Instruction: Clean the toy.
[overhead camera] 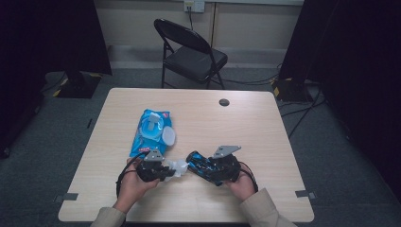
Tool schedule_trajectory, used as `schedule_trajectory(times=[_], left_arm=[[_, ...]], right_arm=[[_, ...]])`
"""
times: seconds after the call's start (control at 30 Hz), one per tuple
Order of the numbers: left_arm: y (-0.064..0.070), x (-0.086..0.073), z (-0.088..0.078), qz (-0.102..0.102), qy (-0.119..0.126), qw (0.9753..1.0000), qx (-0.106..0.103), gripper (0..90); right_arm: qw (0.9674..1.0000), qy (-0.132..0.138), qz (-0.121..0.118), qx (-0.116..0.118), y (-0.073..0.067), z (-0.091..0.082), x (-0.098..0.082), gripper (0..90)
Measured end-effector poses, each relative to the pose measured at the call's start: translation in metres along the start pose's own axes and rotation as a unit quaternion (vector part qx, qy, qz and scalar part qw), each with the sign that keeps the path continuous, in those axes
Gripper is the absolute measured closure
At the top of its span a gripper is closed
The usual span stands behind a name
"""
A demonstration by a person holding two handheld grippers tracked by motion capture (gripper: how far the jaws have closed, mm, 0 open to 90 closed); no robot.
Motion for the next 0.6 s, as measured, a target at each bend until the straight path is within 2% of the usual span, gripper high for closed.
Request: schedule_trajectory(times=[0.3,0.43,0.53,0.6], left_arm=[[0.009,0.014,0.021,0.022,-0.019,0.9993,0.024,81.3],[0.019,0.019,0.036,0.027,-0.024,0.9991,0.02,81.4],[0.02,0.021,0.038,0.012,-0.027,0.9993,0.023,81.9],[0.02,0.021,0.038,0.014,-0.028,0.9992,0.024,82.1]], right_arm=[[0.9999,0.008,0.0,-0.007,-0.002,0.001,-0.001,42.3],[0.9999,0.009,0.001,-0.011,-0.003,0.002,0.0,42.3],[0.9998,0.011,-0.002,-0.016,-0.003,0.002,0.0,42.3],[0.9998,0.011,-0.002,-0.015,-0.004,0.002,0.0,42.4]])
Point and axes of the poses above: each handheld gripper's, and its own axes: z roughly forward along the jaws, x roughly out of its top, y roughly to its right, the point moved 5 cm from there along z, roughly forward along the jaws, and after that the axes turned 1 degree about -x, right-handed, at the moved point
